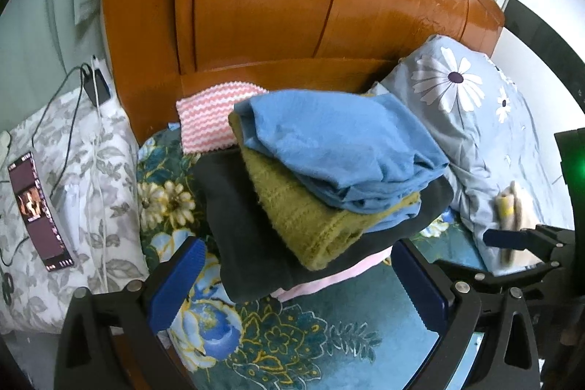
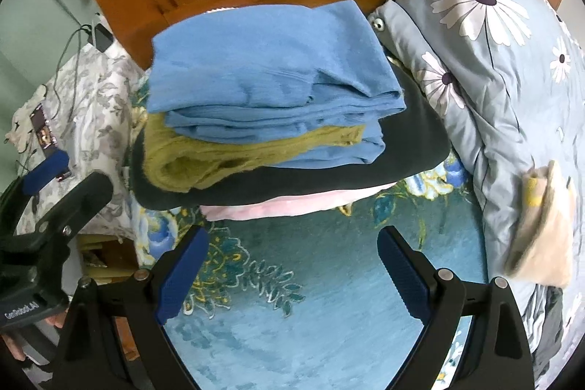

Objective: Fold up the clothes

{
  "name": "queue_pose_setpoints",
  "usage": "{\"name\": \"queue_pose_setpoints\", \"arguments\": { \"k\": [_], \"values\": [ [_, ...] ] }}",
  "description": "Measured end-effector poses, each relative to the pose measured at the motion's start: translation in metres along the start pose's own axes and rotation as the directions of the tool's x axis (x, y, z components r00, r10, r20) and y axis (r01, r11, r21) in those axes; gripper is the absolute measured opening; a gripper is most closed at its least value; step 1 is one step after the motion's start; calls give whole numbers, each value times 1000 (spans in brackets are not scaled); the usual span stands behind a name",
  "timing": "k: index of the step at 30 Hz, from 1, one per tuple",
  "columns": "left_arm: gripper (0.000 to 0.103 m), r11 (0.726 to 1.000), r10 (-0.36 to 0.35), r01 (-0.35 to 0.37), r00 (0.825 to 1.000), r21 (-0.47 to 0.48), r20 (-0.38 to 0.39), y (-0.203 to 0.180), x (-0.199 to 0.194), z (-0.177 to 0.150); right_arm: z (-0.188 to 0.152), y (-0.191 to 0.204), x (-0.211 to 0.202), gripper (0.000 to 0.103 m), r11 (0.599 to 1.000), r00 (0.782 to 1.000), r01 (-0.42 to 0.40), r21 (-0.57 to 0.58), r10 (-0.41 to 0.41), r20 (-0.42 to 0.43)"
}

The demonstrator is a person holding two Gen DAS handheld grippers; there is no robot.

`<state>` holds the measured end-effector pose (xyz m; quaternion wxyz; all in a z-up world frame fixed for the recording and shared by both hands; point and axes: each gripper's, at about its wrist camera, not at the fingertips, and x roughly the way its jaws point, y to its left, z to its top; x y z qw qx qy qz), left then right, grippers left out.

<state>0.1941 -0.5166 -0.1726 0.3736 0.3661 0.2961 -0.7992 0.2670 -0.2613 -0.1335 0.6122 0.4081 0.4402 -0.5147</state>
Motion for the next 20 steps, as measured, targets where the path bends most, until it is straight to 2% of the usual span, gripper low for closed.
{"name": "queue_pose_setpoints", "arguments": {
  "k": [7, 20],
  "values": [
    [103, 1000, 23, -23, 999, -21, -38, 6, 19, -8, 8, -11, 10, 94, 1000, 1000, 10, 11, -10, -12],
    [103, 999, 24, -22, 996, 32, -83, -2, 44, -19, 18, -15, 24, 94, 1000, 1000, 5, 17, -4, -30]
  ]
}}
